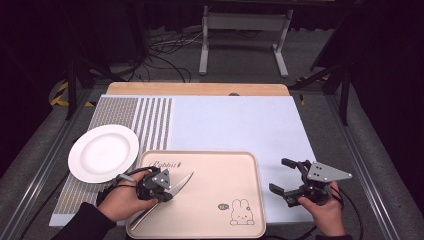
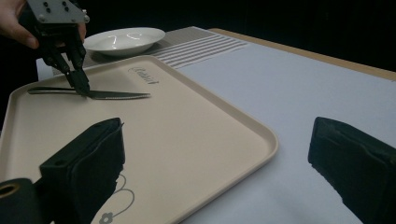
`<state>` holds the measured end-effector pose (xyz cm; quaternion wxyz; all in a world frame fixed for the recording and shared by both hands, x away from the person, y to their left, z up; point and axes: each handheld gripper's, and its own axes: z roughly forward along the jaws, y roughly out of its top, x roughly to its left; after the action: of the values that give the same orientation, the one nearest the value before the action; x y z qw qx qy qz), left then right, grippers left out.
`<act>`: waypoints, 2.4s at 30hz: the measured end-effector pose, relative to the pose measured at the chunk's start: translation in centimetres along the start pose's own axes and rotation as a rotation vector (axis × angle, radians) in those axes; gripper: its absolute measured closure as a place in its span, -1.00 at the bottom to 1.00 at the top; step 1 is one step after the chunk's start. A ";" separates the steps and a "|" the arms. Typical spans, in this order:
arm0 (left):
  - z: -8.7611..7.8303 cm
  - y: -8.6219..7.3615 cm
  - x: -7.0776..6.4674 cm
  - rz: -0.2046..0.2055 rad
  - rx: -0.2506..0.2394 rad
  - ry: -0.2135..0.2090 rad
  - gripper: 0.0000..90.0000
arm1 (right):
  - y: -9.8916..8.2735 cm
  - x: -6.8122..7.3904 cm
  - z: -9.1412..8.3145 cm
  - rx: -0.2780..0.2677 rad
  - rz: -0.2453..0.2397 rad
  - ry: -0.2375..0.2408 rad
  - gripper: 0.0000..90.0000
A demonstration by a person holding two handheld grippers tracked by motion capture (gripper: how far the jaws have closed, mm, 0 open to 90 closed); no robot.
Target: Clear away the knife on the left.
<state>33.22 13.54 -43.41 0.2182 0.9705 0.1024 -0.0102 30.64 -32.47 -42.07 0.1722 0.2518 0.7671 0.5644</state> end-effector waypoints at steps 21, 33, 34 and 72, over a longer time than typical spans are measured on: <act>-0.5 -1.0 0.5 -0.032 0.038 0.043 1.00 | -0.1 -0.1 0.0 -0.001 0.007 -0.003 -0.90; -1.1 -2.6 1.1 -0.085 0.014 0.054 1.00 | -0.1 0.0 0.1 0.005 0.006 -0.002 -0.90; -1.1 -2.7 1.1 -0.087 0.017 0.053 1.00 | -0.1 0.0 0.1 0.006 0.005 -0.002 -0.90; -2.4 -5.5 1.8 -0.181 0.009 0.058 1.00 | -0.1 0.0 0.2 0.011 0.002 -0.004 -0.90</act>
<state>33.81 19.77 -43.67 0.2091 0.9580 0.1961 -0.0020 30.70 -32.37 -42.23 0.1719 0.2548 0.7695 0.5598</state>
